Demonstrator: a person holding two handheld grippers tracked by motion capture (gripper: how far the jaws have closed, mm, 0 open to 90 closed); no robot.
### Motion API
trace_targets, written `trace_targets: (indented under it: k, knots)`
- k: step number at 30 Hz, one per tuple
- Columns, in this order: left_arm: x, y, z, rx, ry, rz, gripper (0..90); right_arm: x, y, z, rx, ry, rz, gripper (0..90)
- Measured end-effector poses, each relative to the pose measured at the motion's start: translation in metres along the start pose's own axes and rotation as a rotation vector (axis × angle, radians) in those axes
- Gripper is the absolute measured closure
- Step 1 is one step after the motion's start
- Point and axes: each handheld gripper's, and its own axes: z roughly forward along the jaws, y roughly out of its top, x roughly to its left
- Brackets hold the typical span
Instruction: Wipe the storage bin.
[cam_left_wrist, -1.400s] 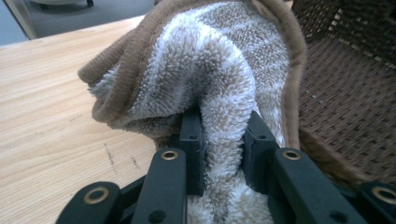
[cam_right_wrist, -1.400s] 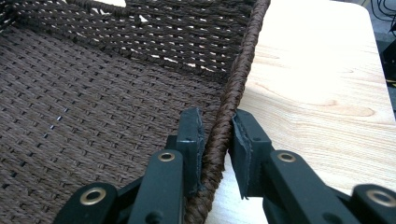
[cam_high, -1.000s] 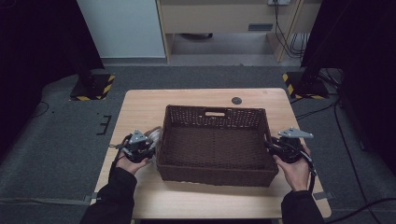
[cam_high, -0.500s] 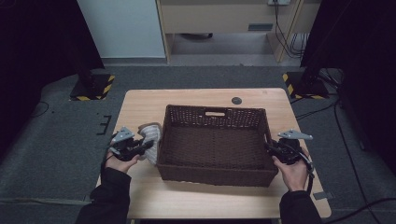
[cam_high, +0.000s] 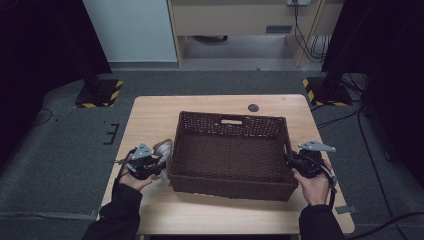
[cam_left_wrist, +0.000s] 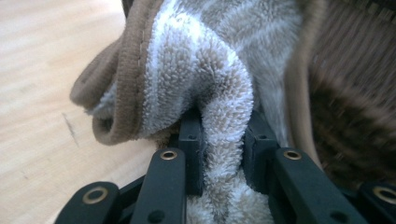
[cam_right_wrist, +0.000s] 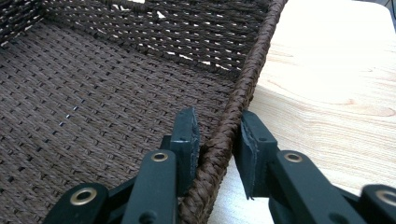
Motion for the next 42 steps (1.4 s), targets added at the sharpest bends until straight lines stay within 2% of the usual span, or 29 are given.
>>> trace_targets:
  k: [2, 4, 6, 8, 12, 14, 17, 22, 25, 28, 31, 34, 38, 42]
  knots:
    - [0.000, -0.003, 0.006, 0.036, 0.012, 0.007, 72.1, -0.002, -0.001, 0.000, -0.010, 0.013, 0.006, 69.3]
    - [0.001, -0.004, 0.003, 0.028, 0.011, -0.010, 72.1, -0.003, -0.002, 0.000, -0.018, 0.022, 0.012, 68.6]
    - [0.003, -0.002, -0.006, -0.002, 0.007, -0.027, 72.1, -0.003, -0.003, 0.000, -0.024, 0.023, 0.012, 68.2]
    - [0.004, 0.000, -0.018, -0.052, -0.005, -0.046, 72.1, -0.003, -0.003, 0.000, -0.024, 0.021, 0.005, 68.1]
    - [0.001, 0.004, -0.041, -0.134, -0.020, -0.050, 71.9, -0.003, -0.004, 0.000, -0.029, 0.022, 0.001, 67.4]
    - [-0.002, 0.004, -0.049, -0.159, -0.023, -0.052, 71.9, -0.004, -0.005, 0.000, -0.032, 0.024, 0.000, 67.0]
    - [-0.003, 0.002, -0.050, -0.170, -0.019, -0.049, 72.0, -0.004, -0.005, 0.000, -0.033, 0.027, -0.002, 66.4]
    - [-0.007, -0.003, -0.038, -0.117, -0.026, -0.038, 72.1, -0.004, -0.005, 0.000, -0.037, 0.025, -0.010, 66.2]
    - [-0.010, -0.009, -0.026, -0.061, -0.021, -0.025, 72.1, -0.004, -0.006, 0.000, -0.039, 0.028, -0.005, 66.1]
    - [-0.013, -0.016, -0.013, 0.014, -0.016, 0.000, 72.1, -0.004, -0.006, 0.000, -0.041, 0.028, -0.003, 66.1]
    - [-0.015, -0.018, -0.009, 0.036, -0.015, 0.010, 72.1, -0.004, -0.006, 0.000, -0.041, 0.029, -0.004, 66.0]
    - [-0.011, -0.015, -0.021, -0.001, -0.016, -0.013, 72.1, -0.004, -0.006, 0.000, -0.042, 0.031, -0.002, 65.6]
    - [-0.008, -0.012, -0.047, -0.111, -0.045, -0.055, 72.1, -0.005, -0.006, 0.000, -0.043, 0.033, -0.003, 65.4]
    - [-0.013, -0.012, -0.068, -0.189, -0.071, -0.051, 72.1, -0.005, -0.006, 0.000, -0.043, 0.034, 0.003, 65.1]
